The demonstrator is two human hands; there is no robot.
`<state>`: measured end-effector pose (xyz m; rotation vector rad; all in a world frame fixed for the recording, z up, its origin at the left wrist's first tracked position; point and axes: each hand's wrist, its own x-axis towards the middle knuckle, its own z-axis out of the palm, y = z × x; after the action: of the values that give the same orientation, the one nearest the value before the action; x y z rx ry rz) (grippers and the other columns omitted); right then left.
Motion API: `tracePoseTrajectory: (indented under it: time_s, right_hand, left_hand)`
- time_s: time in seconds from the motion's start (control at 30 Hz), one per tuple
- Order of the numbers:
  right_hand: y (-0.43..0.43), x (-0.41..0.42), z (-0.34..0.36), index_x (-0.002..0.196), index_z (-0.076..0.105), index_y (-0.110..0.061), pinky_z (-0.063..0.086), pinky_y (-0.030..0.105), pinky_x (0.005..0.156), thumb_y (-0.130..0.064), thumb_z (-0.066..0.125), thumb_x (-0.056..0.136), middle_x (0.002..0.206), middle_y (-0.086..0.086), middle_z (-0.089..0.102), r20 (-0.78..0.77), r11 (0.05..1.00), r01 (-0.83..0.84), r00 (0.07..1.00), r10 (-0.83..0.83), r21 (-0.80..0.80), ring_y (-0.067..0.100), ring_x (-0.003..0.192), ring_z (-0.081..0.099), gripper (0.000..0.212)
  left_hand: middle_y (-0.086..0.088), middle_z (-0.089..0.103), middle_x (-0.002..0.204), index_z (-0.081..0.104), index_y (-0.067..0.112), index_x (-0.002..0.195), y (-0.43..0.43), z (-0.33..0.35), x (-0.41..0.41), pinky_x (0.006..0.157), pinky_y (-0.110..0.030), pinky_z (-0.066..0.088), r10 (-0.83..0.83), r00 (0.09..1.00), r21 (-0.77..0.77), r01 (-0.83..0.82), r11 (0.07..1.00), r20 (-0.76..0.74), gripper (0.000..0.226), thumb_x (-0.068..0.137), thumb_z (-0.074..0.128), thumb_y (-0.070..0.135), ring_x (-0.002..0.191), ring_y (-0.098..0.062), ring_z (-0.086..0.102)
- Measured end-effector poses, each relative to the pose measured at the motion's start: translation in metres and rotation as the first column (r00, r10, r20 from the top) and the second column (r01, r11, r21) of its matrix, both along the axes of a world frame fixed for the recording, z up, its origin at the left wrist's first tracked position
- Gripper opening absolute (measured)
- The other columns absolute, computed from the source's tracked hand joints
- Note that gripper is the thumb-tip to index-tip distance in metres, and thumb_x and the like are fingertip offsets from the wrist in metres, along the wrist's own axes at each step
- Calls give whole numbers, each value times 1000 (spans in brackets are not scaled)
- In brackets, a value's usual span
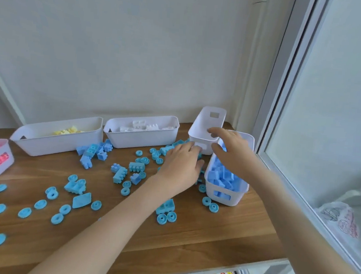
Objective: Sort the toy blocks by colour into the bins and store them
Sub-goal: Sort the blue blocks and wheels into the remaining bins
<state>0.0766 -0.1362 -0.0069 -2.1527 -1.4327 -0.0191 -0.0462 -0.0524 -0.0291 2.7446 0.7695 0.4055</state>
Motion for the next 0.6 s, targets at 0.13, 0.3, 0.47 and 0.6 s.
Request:
tracePoseTrajectory:
  time_s: [0.13, 0.3, 0.47, 0.6]
  right_hand:
    - [29, -44, 3, 135, 42, -21, 31, 29, 102, -9, 44, 95, 136, 0, 49, 22, 976, -219, 975, 219, 9, 20, 125, 41, 42]
    - [74, -81, -13, 136, 43, -21, 35, 17, 91, -3, 39, 95, 133, 2, 50, -81, 906, -393, 919, 385, -158, 16, 119, 48, 44]
    - [106, -115, -38, 127, 44, -22, 43, 29, 83, -30, 56, 90, 122, 0, 47, -101, 816, -404, 911, 400, -414, 13, 95, 49, 39]
    - [117, -126, -46, 117, 48, -21, 44, 29, 80, -29, 53, 93, 117, -3, 43, 0, 775, -392, 892, 451, -495, 13, 96, 49, 26]
  left_hand:
    - [-3, 44, 141, 43, 17, 138, 30, -6, -45, 105, -37, 34, 98, 995, 22, -97, 995, -9, 39, 100, 40, 26, 128, -23, 39]
    - [2, 35, 148, 40, 25, 142, 81, -24, -119, 109, -39, 34, 210, 978, -93, -210, 973, -12, 43, 100, 38, 15, 135, -20, 33]
    - [5, 37, 144, 46, 29, 136, 107, -33, -180, 106, -30, 33, 281, 958, -137, -285, 949, -48, 40, 101, 36, 14, 132, -17, 33]
    - [6, 38, 145, 38, 31, 141, 121, -31, -207, 101, -28, 38, 337, 942, -178, -330, 927, 6, 43, 100, 43, 22, 128, -13, 41]
